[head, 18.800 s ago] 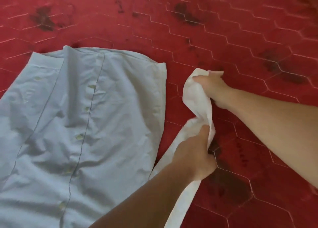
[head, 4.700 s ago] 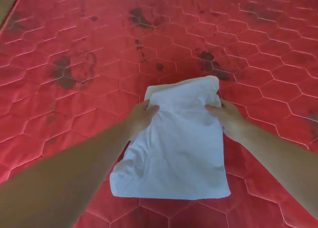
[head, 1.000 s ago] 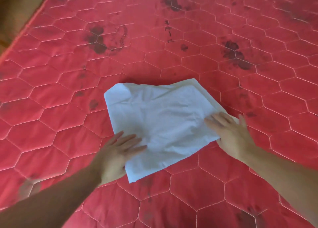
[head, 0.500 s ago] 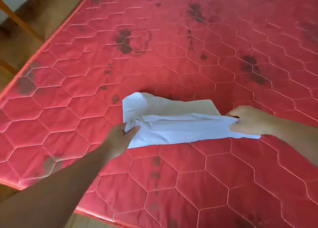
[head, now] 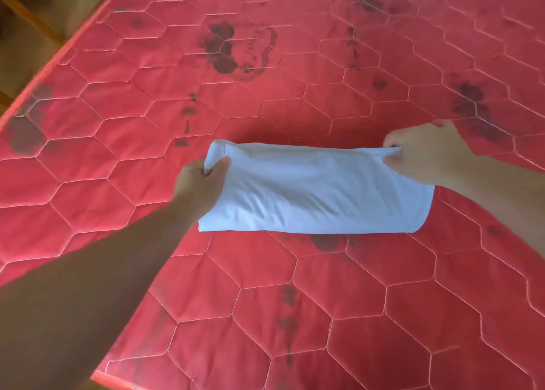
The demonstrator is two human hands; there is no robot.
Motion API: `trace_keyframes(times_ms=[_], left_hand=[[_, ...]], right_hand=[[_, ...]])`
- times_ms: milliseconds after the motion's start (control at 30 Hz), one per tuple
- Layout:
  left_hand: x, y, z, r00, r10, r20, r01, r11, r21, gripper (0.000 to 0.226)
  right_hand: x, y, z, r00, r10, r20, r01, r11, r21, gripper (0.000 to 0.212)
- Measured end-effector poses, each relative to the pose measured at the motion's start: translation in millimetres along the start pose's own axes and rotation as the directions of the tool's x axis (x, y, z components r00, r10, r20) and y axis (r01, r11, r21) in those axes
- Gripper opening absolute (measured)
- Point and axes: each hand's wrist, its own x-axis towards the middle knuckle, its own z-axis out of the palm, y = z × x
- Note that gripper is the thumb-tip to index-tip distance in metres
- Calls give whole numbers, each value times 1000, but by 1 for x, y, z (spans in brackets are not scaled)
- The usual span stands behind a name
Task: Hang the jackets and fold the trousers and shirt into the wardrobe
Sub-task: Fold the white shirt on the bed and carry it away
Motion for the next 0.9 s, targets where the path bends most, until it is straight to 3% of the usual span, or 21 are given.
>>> trace_keyframes(times_ms=[67, 133, 200, 267, 333, 400, 433, 500, 533, 600, 733, 900], left_hand=[[12, -5, 2, 999, -25, -45, 25, 1000, -12, 40], [20, -9, 4, 995, -58, -82, 60, 998, 12, 42], [23, -10, 7, 988, -69, -141, 72, 997, 19, 35], [20, -6, 8, 972, -69, -227, 75, 997, 19, 12], [9, -4, 16, 934, 207, -292, -127, 955, 269, 43], [-11, 2, 38, 823, 560, -96, -450, 745, 492, 51], [-22, 7, 53, 786, 615, 56, -551, 658, 512, 53], [-34, 10, 78, 805, 532, 262, -580, 615, 535, 56], [-33, 8, 86, 837, 466, 286, -541, 631, 556, 56], [-22, -5, 89, 878, 390, 279, -473, 612, 633, 58], [-2, -25, 74, 856, 422, 299, -500, 524, 689, 68], [7, -33, 63, 884, 405, 234, -437, 536, 722, 73]], right_hand=[[-3, -19, 19, 984, -39, -177, 34, 999, -28, 29], [-14, -47, 39, 956, -122, -266, 133, 991, 24, 36], [-28, -76, 61, 965, -178, -195, 199, 975, 95, 48], [-37, -94, 77, 984, -148, -103, 163, 975, 151, 56], [-39, -105, 88, 992, -66, -105, 82, 984, 160, 59], [-37, -124, 90, 990, -12, -142, 40, 981, 191, 59], [-34, -136, 90, 988, -21, -150, 54, 974, 219, 60], [-31, -158, 94, 990, -60, -129, 91, 963, 253, 62], [-29, -163, 98, 991, -64, -120, 93, 963, 252, 62], [-26, -161, 105, 988, -54, -148, 88, 969, 233, 58], [-20, -131, 113, 965, -127, -230, 160, 978, 133, 55], [-25, -58, 119, 988, 19, -153, 6, 987, 162, 66]])
